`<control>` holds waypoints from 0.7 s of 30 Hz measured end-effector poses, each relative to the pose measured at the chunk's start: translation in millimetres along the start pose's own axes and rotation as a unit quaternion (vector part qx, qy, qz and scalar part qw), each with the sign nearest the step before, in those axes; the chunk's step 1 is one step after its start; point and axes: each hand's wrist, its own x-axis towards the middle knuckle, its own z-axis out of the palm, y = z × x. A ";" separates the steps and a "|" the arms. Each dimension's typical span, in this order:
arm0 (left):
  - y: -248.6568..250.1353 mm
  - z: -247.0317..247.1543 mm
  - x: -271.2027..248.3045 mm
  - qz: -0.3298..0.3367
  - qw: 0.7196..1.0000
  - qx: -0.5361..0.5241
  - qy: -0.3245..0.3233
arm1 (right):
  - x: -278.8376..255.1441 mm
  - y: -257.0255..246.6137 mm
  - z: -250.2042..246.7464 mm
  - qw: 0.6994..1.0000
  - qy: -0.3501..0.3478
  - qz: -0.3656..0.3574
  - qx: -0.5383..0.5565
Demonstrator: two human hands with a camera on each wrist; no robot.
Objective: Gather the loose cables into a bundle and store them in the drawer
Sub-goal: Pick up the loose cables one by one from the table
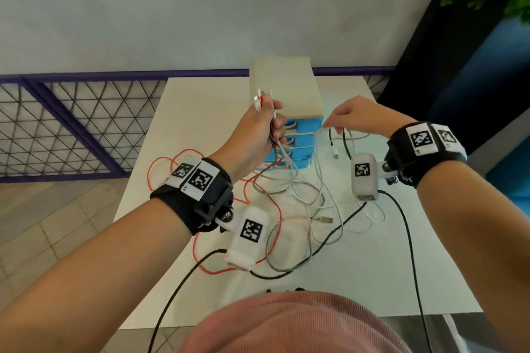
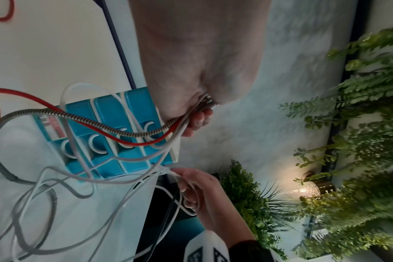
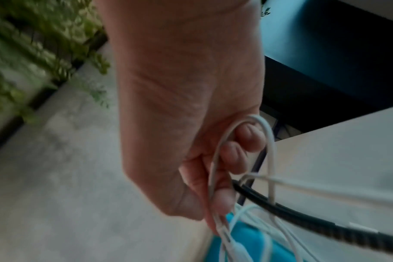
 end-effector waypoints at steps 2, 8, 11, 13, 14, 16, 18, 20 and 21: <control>7.4 -0.5 -0.7 0.024 1.000 0.004 -0.001 | -9.9 -14.3 -12.0 0.998 0.012 -0.017 0.054; 24.5 -2.0 2.0 0.037 0.999 0.038 -0.007 | -23.4 -44.9 -25.6 0.966 -0.040 -0.101 0.234; 21.9 -0.6 1.4 0.022 0.997 0.073 -0.027 | -24.9 -58.5 -22.8 0.948 -0.055 -0.122 0.289; 19.2 0.1 -1.1 0.008 0.995 0.088 -0.042 | -24.4 -64.2 -19.8 0.937 -0.065 -0.133 0.317; 18.3 0.3 -2.8 0.005 0.994 0.100 -0.047 | -24.4 -66.5 -18.1 0.931 -0.066 -0.142 0.329; 16.5 -0.6 -5.3 0.021 0.989 0.139 -0.053 | -24.8 -69.8 -14.1 0.916 -0.075 -0.158 0.361; 15.8 -3.5 -5.7 0.050 0.986 0.152 -0.038 | -25.4 -70.8 -9.7 0.901 -0.095 -0.140 0.399; 17.0 -9.5 -3.6 0.061 0.991 0.117 0.003 | -25.4 -69.5 -5.8 0.901 -0.100 -0.108 0.409; 17.8 -12.7 -2.4 0.055 0.995 0.085 0.016 | -25.5 -68.6 -4.3 0.904 -0.093 -0.101 0.405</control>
